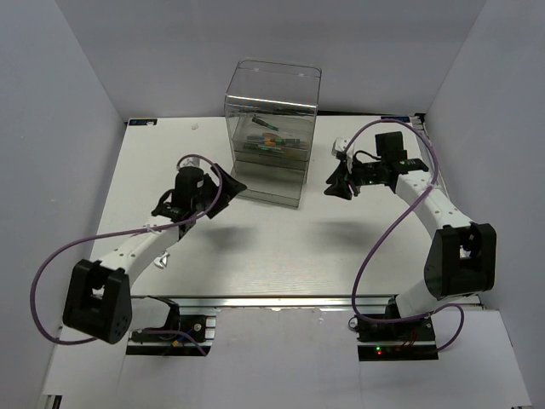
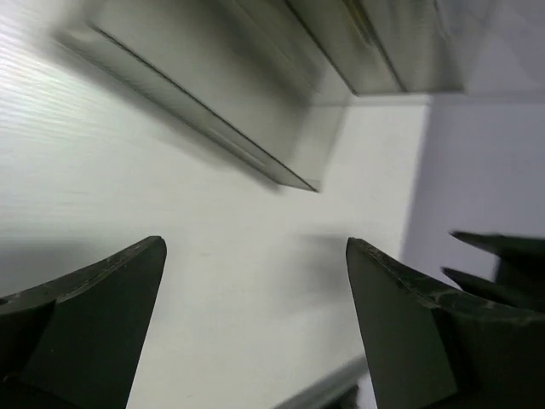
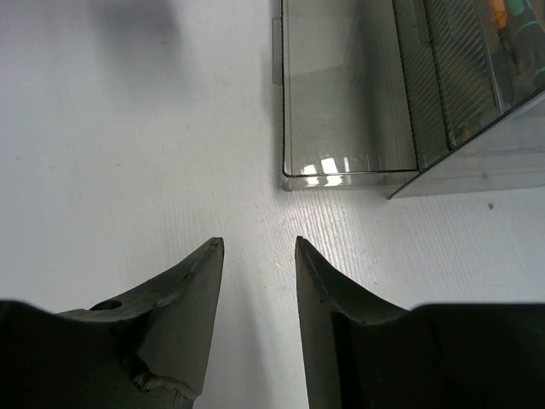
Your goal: Sort the tools into containers
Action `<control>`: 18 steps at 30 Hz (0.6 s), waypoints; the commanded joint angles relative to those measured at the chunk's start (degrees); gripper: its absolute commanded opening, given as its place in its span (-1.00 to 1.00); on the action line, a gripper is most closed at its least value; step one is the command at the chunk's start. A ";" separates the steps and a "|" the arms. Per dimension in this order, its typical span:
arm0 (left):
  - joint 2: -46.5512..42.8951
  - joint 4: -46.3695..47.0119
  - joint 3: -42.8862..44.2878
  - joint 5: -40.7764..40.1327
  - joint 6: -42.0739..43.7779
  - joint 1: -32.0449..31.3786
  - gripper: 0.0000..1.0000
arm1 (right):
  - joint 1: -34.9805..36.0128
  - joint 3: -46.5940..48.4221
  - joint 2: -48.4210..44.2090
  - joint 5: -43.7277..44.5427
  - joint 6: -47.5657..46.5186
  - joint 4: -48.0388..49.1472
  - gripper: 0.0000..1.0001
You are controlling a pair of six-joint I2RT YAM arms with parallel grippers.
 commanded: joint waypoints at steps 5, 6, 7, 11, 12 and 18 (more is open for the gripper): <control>-0.59 -37.70 10.28 -15.48 23.55 11.91 0.95 | 0.79 0.52 0.54 1.77 -5.89 -3.69 -0.06; 1.77 -38.67 12.73 -14.60 25.48 15.76 0.87 | 0.88 0.61 0.54 1.69 -5.98 -3.95 -0.06; 3.10 -40.76 14.15 -13.02 31.16 17.45 0.84 | 0.88 0.79 0.71 1.51 -6.24 -4.30 -0.05; 9.08 -43.86 18.73 -14.76 41.49 23.34 0.81 | 0.88 1.14 0.80 1.25 -6.68 -4.83 -0.04; 11.35 -43.95 18.73 -15.37 44.02 23.96 0.79 | 0.88 1.14 0.89 1.16 -6.77 -4.92 -0.04; 17.43 -42.99 18.03 -16.08 55.19 25.90 0.43 | 0.88 0.97 0.45 1.16 -7.03 -5.89 -0.04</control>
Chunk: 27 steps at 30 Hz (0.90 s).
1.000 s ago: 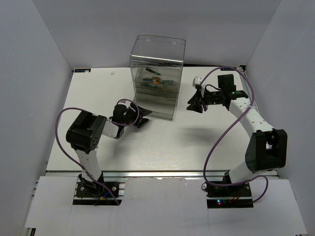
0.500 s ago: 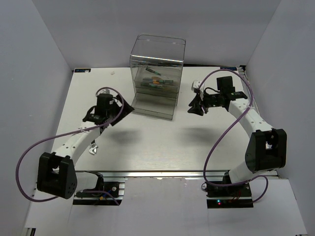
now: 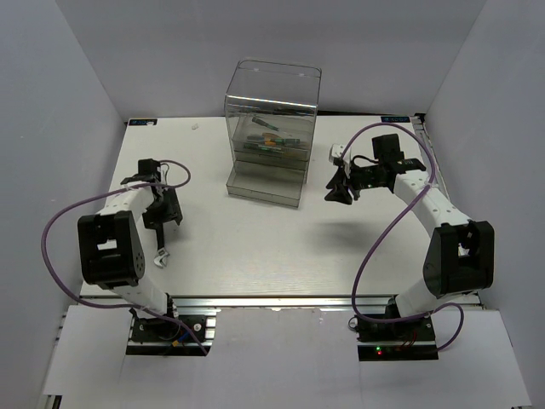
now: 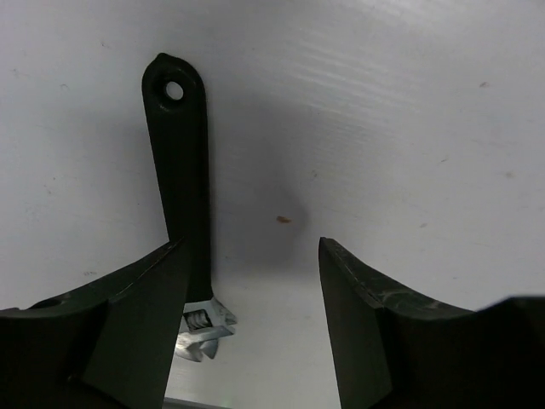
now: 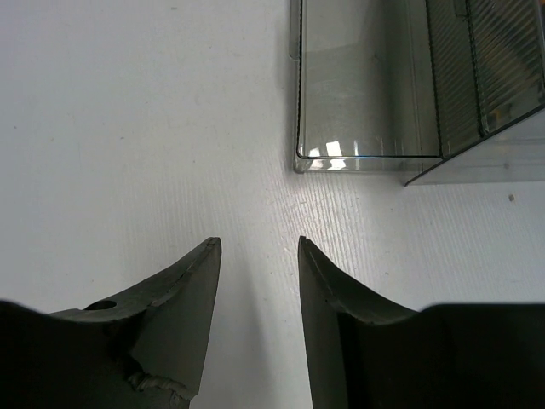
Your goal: Sort the tools into containers
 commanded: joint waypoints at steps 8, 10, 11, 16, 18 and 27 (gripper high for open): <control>-0.05 1.95 -4.63 -5.90 13.83 2.26 0.44 | 0.20 -0.07 -1.01 -0.65 -1.09 -1.63 -0.04; -0.05 3.09 -5.95 -6.95 13.49 2.61 0.45 | 0.20 0.02 -1.01 -0.74 -0.82 -1.63 -0.04; -0.14 3.62 -7.18 -7.04 13.48 2.96 0.45 | 0.29 0.11 -1.01 -0.74 -0.73 -1.63 -0.04; 1.18 4.94 -8.07 -4.94 13.75 4.11 0.43 | 0.20 0.20 -1.01 -0.83 -0.82 -1.89 -0.04; 2.49 5.03 -7.89 -3.80 13.75 4.20 0.32 | 0.20 0.28 -0.93 -0.83 -0.82 -1.89 -0.04; 7.16 4.50 -7.99 2.97 13.84 7.10 -0.06 | 0.29 0.46 -1.54 -0.65 -0.38 -1.45 -0.04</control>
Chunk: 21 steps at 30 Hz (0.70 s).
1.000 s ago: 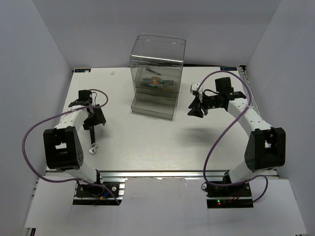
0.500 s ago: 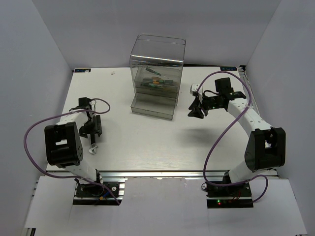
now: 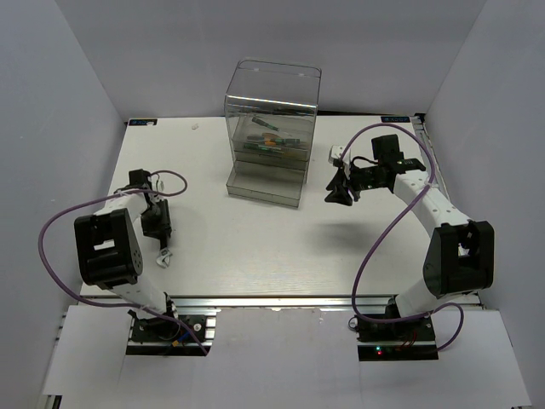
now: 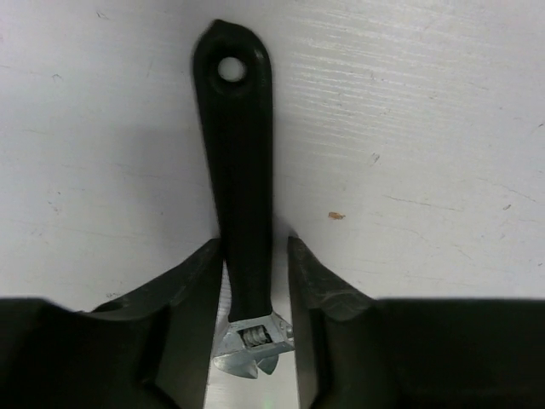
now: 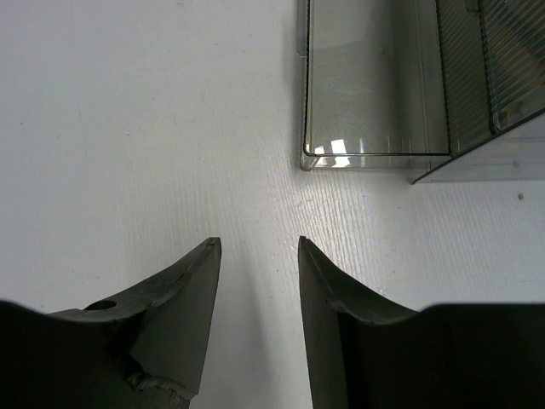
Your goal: Sort the tools into containers
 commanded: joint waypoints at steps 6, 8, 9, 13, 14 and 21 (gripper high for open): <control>7.48 0.63 0.23 7.89 0.00 1.81 -0.65 | 0.09 0.46 -1.63 -0.68 0.89 0.30 -0.04; 6.60 1.24 0.76 10.60 -0.44 1.81 -0.78 | 0.09 0.63 -1.54 -0.59 1.06 0.39 -0.04; 5.90 1.60 0.76 10.97 -2.19 1.72 -0.82 | 0.09 0.81 -1.54 -0.68 1.06 0.47 -0.04; 1.16 2.91 0.76 13.25 -3.87 0.76 -0.92 | 0.09 1.07 -1.37 -0.68 1.42 0.47 -0.04; -1.20 3.35 0.84 13.95 -4.05 0.58 -0.93 | 0.18 1.25 -1.28 -0.68 1.42 0.47 -0.04; -8.07 5.20 2.60 26.76 -13.52 -0.12 -1.00 | 0.09 2.30 -0.58 -0.59 1.50 0.03 -0.04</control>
